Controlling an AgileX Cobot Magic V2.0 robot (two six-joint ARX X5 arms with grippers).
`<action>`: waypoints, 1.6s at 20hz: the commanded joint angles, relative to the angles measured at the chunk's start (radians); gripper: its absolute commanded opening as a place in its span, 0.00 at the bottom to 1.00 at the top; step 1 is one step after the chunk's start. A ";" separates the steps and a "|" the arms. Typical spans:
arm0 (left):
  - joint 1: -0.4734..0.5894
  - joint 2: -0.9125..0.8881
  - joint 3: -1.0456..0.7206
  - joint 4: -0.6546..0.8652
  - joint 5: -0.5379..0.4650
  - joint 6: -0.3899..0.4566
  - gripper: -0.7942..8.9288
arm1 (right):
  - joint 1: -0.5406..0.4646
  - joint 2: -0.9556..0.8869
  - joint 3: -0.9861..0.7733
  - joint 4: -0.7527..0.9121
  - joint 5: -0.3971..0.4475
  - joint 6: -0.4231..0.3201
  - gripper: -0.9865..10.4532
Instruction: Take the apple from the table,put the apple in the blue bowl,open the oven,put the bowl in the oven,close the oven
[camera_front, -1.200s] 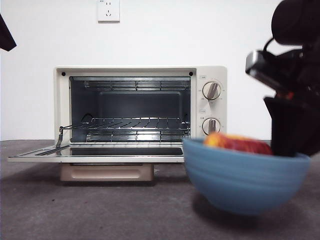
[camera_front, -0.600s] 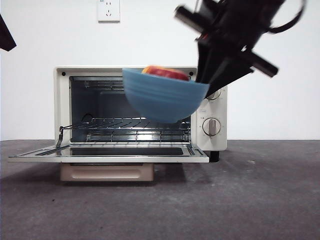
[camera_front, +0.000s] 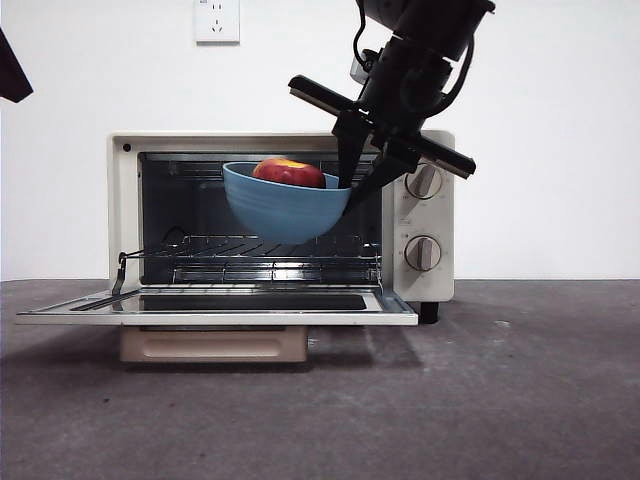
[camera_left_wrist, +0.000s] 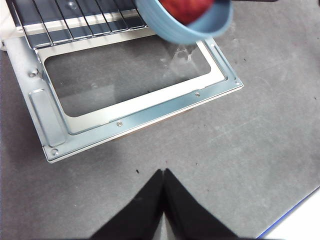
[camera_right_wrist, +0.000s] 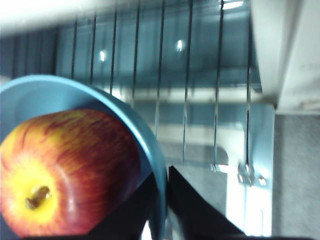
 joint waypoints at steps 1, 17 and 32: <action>-0.004 0.005 0.006 0.010 -0.001 0.019 0.09 | 0.008 0.026 0.030 0.037 0.037 0.098 0.09; -0.004 0.005 0.006 0.007 0.000 0.022 0.09 | 0.019 0.084 0.030 0.129 0.210 0.251 0.09; -0.004 0.005 0.006 0.007 0.000 0.022 0.09 | 0.042 0.078 0.030 0.161 0.209 0.194 0.19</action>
